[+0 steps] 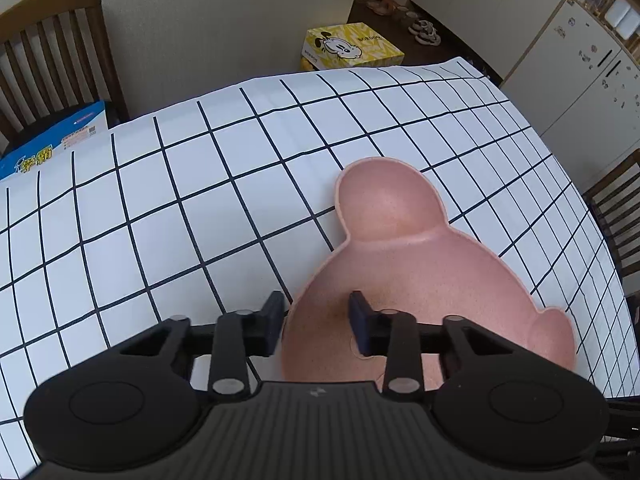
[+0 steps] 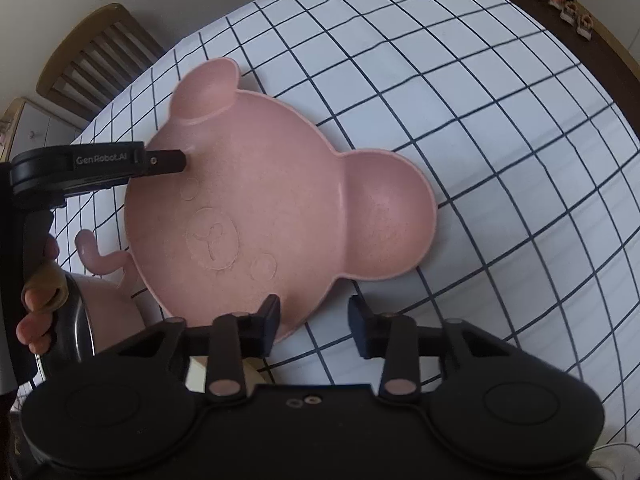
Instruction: Organize plates and bowls
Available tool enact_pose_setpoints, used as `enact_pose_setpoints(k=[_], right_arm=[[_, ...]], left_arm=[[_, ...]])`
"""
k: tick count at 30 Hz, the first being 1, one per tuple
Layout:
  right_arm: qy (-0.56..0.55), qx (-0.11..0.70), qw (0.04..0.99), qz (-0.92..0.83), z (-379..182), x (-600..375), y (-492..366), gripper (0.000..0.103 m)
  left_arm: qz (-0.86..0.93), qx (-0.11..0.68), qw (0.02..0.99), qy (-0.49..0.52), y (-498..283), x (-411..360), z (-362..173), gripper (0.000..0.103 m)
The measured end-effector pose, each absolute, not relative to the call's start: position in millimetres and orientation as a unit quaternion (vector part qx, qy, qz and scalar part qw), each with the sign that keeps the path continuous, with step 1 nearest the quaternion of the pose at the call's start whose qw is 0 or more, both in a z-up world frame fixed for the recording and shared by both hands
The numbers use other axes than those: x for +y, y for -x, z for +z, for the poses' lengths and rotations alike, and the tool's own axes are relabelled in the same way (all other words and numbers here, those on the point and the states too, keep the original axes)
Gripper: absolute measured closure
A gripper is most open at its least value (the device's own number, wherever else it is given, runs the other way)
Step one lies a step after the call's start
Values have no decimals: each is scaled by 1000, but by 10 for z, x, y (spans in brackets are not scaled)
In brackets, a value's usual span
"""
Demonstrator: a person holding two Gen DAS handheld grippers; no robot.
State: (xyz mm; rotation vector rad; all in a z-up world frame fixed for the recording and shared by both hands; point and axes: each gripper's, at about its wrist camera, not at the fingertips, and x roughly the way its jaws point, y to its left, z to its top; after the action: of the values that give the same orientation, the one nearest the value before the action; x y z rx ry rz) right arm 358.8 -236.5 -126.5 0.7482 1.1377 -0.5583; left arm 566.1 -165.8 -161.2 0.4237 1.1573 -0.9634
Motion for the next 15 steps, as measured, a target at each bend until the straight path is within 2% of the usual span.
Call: enact_pose_setpoints(k=[5, 15], right_arm=[[-353, 509, 742, -258, -1271, -2383, -3593, 87], [-327, 500, 758, -263, -1203, -2407, -3555, 88]], left_arm=[[-430, 521, 715, -181, -5672, -1619, -1604, 77], [-423, 518, 724, -167, -5596, -1555, -1446, 82]])
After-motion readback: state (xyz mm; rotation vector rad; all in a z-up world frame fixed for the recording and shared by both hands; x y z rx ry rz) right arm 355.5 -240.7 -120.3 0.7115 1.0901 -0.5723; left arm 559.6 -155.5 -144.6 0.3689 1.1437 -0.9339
